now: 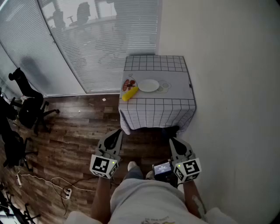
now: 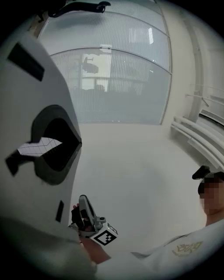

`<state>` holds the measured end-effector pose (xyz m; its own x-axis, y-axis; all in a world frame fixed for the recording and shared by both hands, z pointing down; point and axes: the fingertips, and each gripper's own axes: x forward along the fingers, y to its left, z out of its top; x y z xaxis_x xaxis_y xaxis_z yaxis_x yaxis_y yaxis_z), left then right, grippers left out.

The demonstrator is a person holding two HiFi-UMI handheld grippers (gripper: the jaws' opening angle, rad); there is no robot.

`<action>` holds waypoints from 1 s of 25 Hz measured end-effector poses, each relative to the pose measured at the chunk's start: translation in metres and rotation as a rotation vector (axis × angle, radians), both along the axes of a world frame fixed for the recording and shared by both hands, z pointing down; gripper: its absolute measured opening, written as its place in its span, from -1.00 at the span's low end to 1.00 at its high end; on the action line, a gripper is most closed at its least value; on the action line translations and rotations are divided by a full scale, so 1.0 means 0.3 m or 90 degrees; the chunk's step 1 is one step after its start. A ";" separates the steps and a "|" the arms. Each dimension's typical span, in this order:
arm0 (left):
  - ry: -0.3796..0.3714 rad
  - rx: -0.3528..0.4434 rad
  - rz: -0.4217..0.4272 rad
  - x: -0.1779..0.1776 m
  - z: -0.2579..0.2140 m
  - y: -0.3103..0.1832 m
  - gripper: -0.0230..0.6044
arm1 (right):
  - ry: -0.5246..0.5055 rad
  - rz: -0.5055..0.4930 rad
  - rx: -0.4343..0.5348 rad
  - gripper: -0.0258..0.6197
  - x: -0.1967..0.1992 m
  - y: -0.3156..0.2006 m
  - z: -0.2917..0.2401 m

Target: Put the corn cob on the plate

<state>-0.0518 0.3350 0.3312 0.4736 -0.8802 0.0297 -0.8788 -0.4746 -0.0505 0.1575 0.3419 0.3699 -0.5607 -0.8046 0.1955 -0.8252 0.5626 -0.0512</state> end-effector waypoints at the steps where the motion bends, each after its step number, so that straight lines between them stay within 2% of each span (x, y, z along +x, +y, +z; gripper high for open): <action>1: 0.000 -0.003 -0.005 -0.004 -0.002 0.014 -0.91 | 0.001 -0.003 -0.002 -0.90 -0.002 0.010 0.000; 10: 0.008 -0.034 -0.056 -0.080 0.027 0.055 -0.91 | 0.036 -0.022 -0.006 -0.90 -0.046 0.040 0.018; 18: 0.004 -0.035 -0.056 -0.008 0.052 0.058 -0.91 | 0.063 -0.045 -0.013 -0.90 -0.002 0.051 0.061; 20: 0.033 -0.040 -0.058 -0.004 0.048 0.054 -0.91 | 0.072 -0.035 -0.009 -0.90 0.013 0.048 0.057; 23: 0.114 -0.049 -0.067 -0.010 0.033 0.036 -0.91 | 0.040 -0.017 0.002 -0.90 0.042 0.029 0.034; 25: 0.125 -0.046 -0.084 -0.013 0.023 0.018 -0.91 | 0.026 -0.021 0.003 -0.90 0.052 0.018 0.025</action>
